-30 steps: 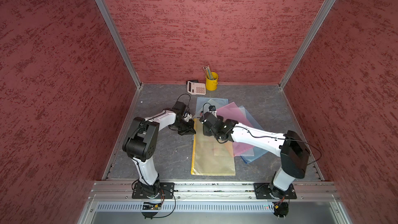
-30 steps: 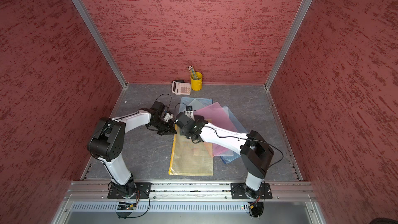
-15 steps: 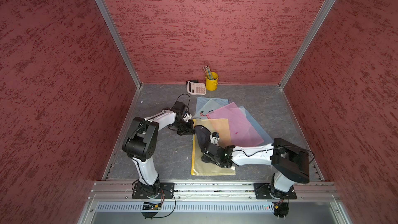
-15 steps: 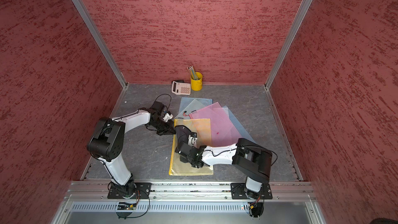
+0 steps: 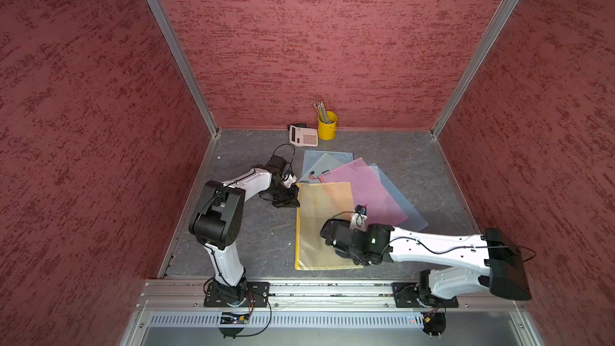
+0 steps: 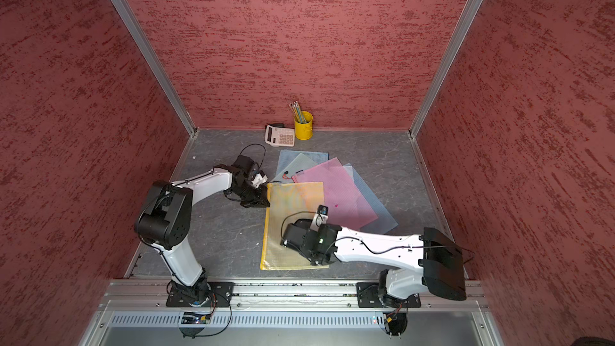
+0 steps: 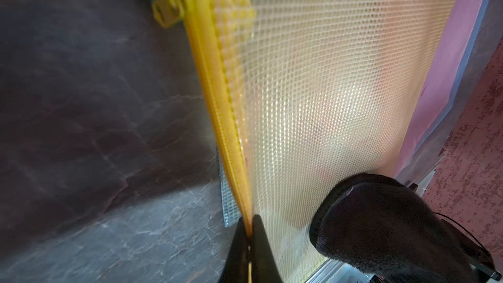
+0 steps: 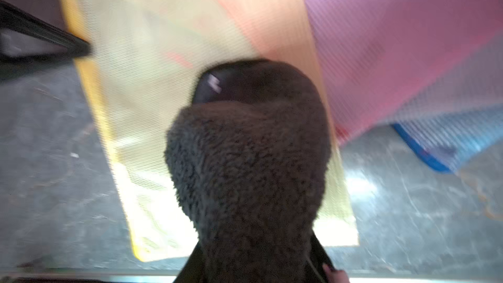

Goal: Wipe the document bag
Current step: Wipe the dirt from the document bag.

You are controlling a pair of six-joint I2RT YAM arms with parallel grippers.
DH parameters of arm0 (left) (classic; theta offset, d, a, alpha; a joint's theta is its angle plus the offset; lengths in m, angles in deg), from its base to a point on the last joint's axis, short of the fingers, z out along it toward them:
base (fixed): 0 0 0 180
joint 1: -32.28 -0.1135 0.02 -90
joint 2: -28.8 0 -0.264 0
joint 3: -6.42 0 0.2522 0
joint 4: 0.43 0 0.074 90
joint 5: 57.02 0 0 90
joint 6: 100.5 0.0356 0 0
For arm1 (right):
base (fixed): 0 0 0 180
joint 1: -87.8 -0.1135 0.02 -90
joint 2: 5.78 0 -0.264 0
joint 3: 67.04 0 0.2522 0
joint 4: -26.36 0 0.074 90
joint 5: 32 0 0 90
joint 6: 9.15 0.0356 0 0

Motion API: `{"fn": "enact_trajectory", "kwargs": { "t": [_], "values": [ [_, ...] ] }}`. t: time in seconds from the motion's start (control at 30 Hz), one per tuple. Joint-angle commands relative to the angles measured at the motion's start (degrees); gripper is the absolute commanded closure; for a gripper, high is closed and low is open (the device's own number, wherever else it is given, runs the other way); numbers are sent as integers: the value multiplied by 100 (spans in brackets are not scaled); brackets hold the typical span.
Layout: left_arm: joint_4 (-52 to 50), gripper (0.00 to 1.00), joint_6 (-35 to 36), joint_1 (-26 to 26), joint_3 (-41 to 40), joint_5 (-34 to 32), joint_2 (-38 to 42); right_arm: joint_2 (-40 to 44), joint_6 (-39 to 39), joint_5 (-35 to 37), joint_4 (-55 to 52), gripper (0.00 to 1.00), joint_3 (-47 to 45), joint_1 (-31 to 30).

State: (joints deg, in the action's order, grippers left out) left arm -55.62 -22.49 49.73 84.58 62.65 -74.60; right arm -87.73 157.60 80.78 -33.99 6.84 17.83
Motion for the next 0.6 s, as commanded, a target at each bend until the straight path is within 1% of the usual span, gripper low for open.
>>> {"fn": "enact_trajectory", "kwargs": {
  "t": [0.0, 0.07, 0.13, 0.23, 0.37, 0.47, 0.57],
  "values": [
    [-24, 100, 119, 132, 149, -108, -25, -767, -1470, 626, 401, 70, 643, 373],
    [-6, 100, 96, 178, 139, -140, -36, -1067, -1817, 696, 998, 70, 757, 540],
    [-2, 100, 83, 211, 134, -133, -49, -1286, -2014, 583, 1845, 70, 477, 748],
    [-105, 100, 142, 281, 156, -356, -10, -1643, -2114, 249, 2582, 70, -24, 939],
    [-116, 100, 99, 286, 134, -440, 23, -1875, -1678, -3, 2615, 70, -592, 904],
    [-21, 100, -65, 202, 102, -318, -22, -1870, -1424, 92, 2164, 70, -842, 675],
    [93, 100, -246, 104, 66, -167, -49, -1710, -1143, -34, 1754, 70, -1075, 426]
  ]
}}
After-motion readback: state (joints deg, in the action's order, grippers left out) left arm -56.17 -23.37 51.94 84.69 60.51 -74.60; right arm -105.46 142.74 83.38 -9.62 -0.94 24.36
